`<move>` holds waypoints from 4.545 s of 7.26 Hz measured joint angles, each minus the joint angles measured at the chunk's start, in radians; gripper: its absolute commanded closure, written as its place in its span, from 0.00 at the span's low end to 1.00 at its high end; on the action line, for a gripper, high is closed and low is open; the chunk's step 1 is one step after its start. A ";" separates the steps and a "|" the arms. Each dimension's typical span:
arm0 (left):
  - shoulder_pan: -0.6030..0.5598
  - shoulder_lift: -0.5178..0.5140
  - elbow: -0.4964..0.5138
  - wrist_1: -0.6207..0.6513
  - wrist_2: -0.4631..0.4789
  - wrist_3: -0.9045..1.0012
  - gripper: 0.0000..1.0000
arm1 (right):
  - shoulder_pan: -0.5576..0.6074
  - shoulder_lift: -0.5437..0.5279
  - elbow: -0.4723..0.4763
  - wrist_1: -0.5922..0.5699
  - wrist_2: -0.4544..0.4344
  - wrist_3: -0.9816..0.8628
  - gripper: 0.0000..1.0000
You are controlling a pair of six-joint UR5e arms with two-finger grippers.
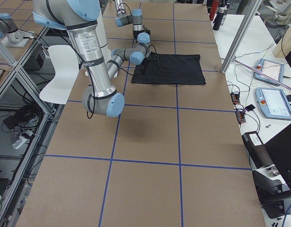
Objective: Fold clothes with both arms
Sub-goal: 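Hold the near corner with the left gripper while the right moves to the other, then grasp the shirt's near edge with both grippers and hold it, then adjust both grippers' grip on the black shirt's two near corners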
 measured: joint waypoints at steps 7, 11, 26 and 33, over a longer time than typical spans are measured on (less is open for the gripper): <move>0.003 -0.001 0.002 -0.001 0.000 0.002 1.00 | -0.085 -0.030 -0.013 -0.041 -0.003 0.001 0.00; 0.002 -0.001 0.006 -0.001 0.002 0.002 1.00 | -0.101 -0.031 -0.017 -0.040 -0.006 -0.001 0.02; 0.001 -0.001 0.010 -0.001 0.007 0.002 1.00 | -0.106 -0.035 -0.046 -0.027 -0.006 0.001 0.24; 0.001 -0.001 0.010 -0.001 0.008 0.002 1.00 | -0.110 -0.037 -0.041 -0.026 -0.008 0.002 0.82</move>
